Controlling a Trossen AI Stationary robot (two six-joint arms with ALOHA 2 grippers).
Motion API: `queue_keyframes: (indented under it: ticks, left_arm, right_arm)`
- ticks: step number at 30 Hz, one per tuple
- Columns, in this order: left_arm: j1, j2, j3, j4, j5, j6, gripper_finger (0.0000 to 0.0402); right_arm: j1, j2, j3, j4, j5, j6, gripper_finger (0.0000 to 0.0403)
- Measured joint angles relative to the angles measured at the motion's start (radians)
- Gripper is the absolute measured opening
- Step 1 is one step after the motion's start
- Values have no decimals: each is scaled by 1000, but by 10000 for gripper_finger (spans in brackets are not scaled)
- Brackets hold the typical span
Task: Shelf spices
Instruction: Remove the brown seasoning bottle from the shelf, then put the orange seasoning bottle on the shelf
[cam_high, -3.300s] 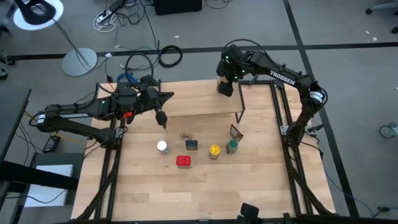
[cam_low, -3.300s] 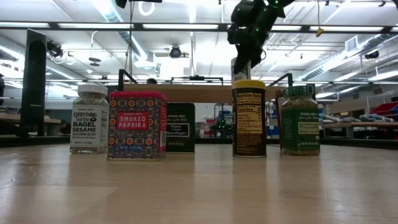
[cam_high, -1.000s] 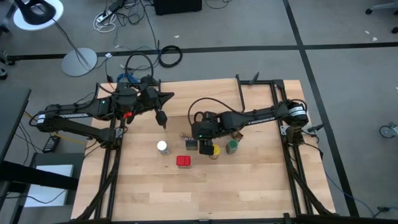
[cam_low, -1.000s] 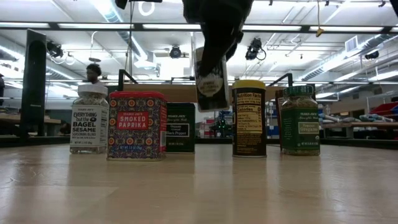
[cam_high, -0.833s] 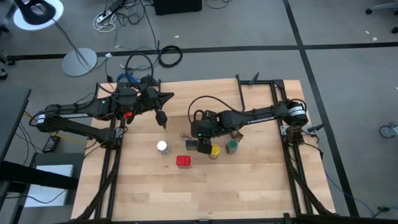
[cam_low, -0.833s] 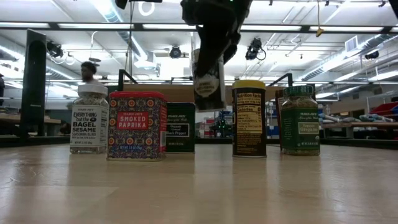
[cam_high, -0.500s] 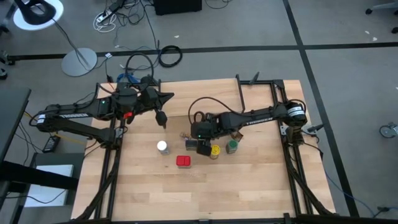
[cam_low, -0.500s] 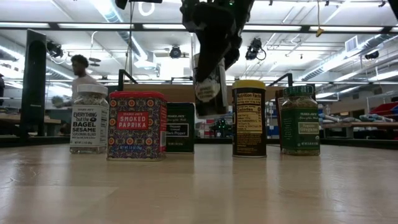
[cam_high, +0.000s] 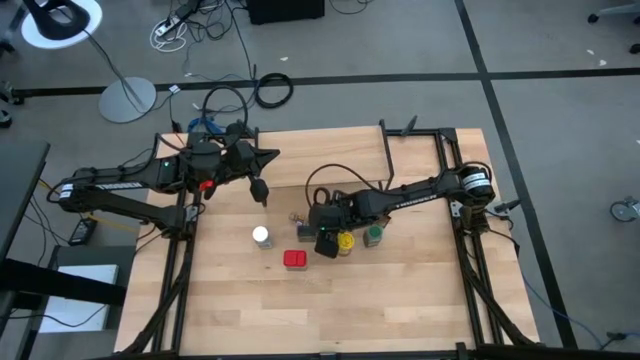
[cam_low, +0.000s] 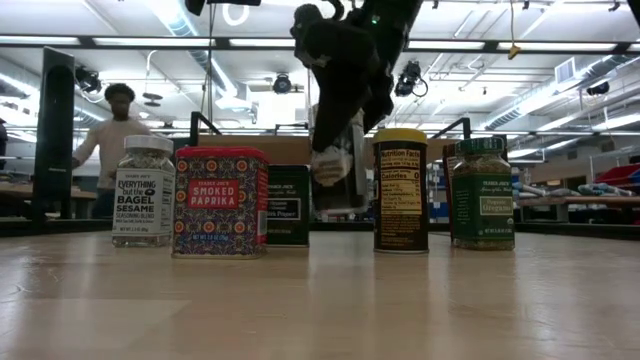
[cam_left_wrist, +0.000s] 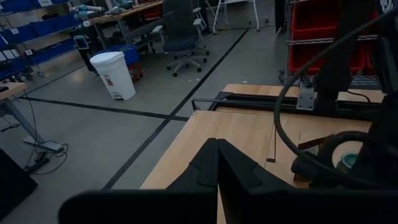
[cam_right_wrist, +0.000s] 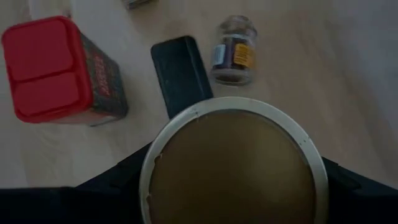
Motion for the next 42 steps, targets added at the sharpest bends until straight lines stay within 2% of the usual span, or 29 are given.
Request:
queue_keyframes:
  ticks: [13,22,24,27,29,38,42]
  left_arm:
    - [0,0,0,-3,0,0,5]
    - [0,0,0,-2,0,0,5]
    - [0,0,0,-3,0,0,5]
    - [0,0,0,-3,0,0,5]
    - [0,0,0,-4,0,0,5]
    - [0,0,0,-8,0,-1,5]
    - [0,0,0,-4,0,-1,5]
  right_arm:
    - [0,0,-113,84,18,88,275]
    - [1,-2,-132,134,-1,57,276]
    - [1,-2,-133,145,-9,48,302]
    - [2,-7,-133,148,-13,30,367]
    - [1,-15,-133,144,-23,28,386]
    - [1,-89,-124,157,-42,-9,330]
    - [1,-123,-124,204,-44,-78,312]
